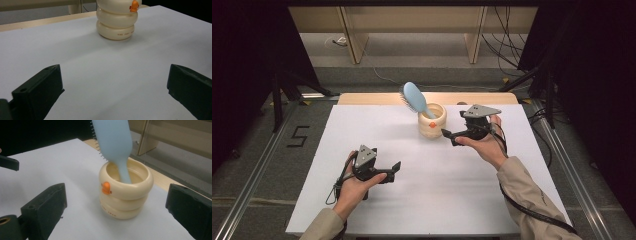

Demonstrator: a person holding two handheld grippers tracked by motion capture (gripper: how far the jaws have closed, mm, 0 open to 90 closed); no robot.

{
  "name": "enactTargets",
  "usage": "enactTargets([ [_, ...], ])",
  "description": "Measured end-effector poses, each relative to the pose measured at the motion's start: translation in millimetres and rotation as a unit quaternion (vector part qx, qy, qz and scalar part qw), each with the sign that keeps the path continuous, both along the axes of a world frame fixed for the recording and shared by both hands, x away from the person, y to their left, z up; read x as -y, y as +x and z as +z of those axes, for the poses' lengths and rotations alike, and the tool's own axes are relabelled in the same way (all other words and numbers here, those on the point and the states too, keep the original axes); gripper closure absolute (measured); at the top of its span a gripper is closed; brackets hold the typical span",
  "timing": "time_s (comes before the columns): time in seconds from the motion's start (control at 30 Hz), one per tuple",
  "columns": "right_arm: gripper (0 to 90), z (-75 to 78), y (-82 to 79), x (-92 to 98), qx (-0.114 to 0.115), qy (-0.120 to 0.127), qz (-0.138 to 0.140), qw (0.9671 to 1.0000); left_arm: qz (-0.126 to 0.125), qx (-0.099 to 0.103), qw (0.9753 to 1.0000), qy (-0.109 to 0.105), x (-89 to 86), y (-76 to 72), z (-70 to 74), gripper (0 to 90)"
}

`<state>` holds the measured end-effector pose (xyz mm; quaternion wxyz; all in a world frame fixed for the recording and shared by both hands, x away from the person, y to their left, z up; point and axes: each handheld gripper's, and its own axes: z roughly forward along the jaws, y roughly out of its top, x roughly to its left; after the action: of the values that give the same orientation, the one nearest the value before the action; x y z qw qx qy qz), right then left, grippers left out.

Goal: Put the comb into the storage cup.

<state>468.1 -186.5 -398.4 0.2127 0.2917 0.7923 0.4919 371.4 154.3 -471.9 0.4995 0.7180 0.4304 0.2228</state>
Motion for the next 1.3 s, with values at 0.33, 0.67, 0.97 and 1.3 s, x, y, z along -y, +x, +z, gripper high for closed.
enactTargets([
  [0.33, 4.2, -4.0, -7.3, 8.0, 0.001, -0.004, -0.002, 1.0000, 0.001, 0.001, 1.0000, 0.001, -0.1, -0.1, 0.1, 0.0],
  [0.67, 3.9, -12.0, -16.8, 16.5, -0.003, -0.007, -0.001, 1.0000, 0.001, 0.002, 1.0000, 0.001, -0.3, -0.3, 0.4, 0.0],
  [0.97, 3.9, -19.3, -24.6, 29.1, -0.010, -0.005, -0.007, 0.9999, 0.001, 0.001, 1.0000, 0.001, -0.1, -0.3, -0.1, 0.0],
  [1.3, 4.3, -22.0, -32.2, 39.7, -0.011, 0.002, -0.008, 0.9999, 0.002, 0.001, 1.0000, 0.002, -0.7, -0.3, -0.1, 0.0],
])
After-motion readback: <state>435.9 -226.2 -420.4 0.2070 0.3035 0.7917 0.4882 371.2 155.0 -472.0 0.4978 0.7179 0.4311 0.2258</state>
